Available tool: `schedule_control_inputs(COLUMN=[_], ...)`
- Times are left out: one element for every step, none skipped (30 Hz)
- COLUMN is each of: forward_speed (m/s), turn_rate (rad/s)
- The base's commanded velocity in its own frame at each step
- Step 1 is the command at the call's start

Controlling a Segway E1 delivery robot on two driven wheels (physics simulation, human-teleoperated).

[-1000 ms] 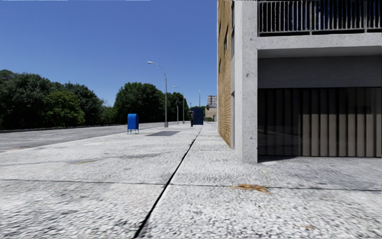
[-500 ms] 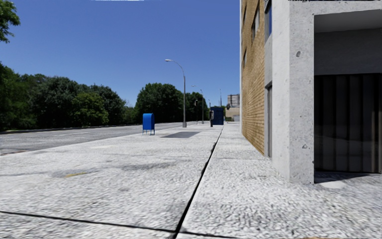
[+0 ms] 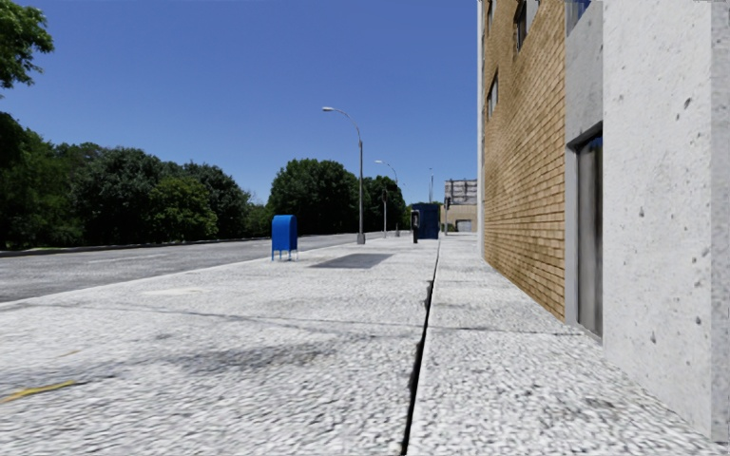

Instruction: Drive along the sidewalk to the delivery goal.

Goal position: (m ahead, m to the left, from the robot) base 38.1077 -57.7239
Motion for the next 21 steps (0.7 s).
schedule_control_inputs(forward_speed=[2.0, 2.0, 2.0, 2.0, 2.0, 2.0, 2.0, 2.0, 2.0, 2.0, 2.0, 2.0, 2.0, 2.0, 2.0, 2.0, 2.0, 2.0, 2.0, 2.0, 2.0], turn_rate=[0.0, 0.0, 0.0, 0.0, 0.0, 0.0, 0.0, 0.0, 0.0, 0.0, 0.0, 0.0, 0.0, 0.0, 0.0, 0.0, 0.0, 0.0, -0.04, -0.07, -0.07])
